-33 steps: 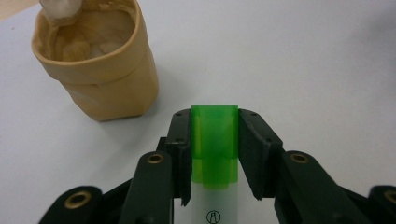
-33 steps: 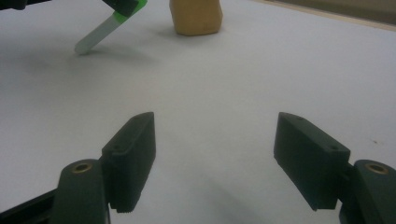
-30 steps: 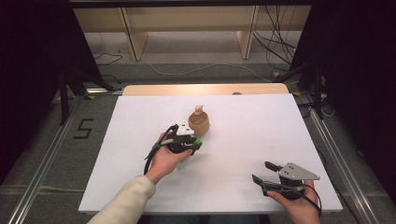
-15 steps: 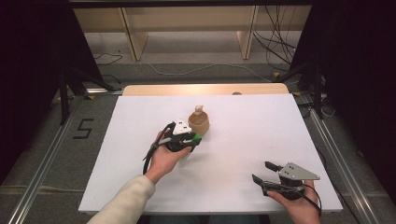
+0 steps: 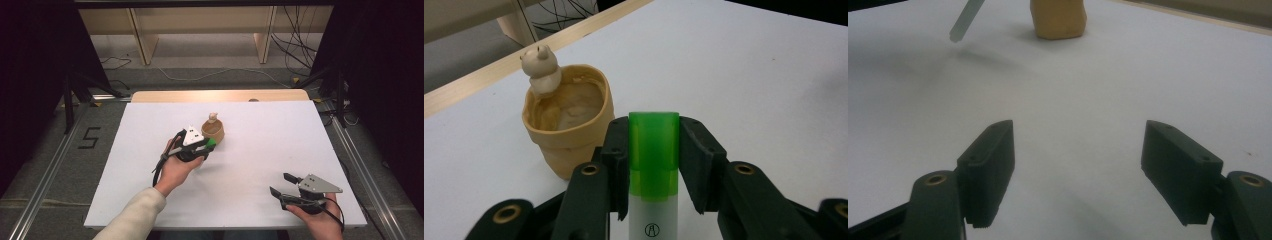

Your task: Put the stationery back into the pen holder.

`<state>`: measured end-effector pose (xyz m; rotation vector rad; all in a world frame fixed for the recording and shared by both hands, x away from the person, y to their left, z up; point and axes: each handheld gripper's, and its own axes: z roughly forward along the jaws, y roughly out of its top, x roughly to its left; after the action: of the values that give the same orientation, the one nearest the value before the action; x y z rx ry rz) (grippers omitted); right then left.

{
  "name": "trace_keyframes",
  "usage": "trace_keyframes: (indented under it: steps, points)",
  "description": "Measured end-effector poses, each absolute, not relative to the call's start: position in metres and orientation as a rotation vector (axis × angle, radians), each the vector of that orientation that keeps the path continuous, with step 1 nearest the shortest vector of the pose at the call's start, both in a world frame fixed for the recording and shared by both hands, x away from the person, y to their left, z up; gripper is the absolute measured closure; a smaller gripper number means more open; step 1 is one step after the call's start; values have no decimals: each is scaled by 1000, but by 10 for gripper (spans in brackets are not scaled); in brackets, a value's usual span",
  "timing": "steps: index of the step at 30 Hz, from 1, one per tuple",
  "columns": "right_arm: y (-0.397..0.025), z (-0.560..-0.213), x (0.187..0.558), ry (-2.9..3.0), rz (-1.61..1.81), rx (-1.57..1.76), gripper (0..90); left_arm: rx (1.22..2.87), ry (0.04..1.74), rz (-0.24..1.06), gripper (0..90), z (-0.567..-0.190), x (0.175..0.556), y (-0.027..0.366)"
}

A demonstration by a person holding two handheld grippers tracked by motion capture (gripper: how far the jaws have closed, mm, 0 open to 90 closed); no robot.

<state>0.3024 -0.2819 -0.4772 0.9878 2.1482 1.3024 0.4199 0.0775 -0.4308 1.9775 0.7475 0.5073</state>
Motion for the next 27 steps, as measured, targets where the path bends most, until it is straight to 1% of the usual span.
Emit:
trace_keyframes:
  steps: [9, 27]
  points:
    - [-282, -477, 302, 2148, 1298, 990, 303, 1936, 734, 538, 671, -429, 419, 78]
    - [-282, -476, 302, 2145, 1301, 984, 303, 1886, 731, 520, 671, -426, 420, 80]
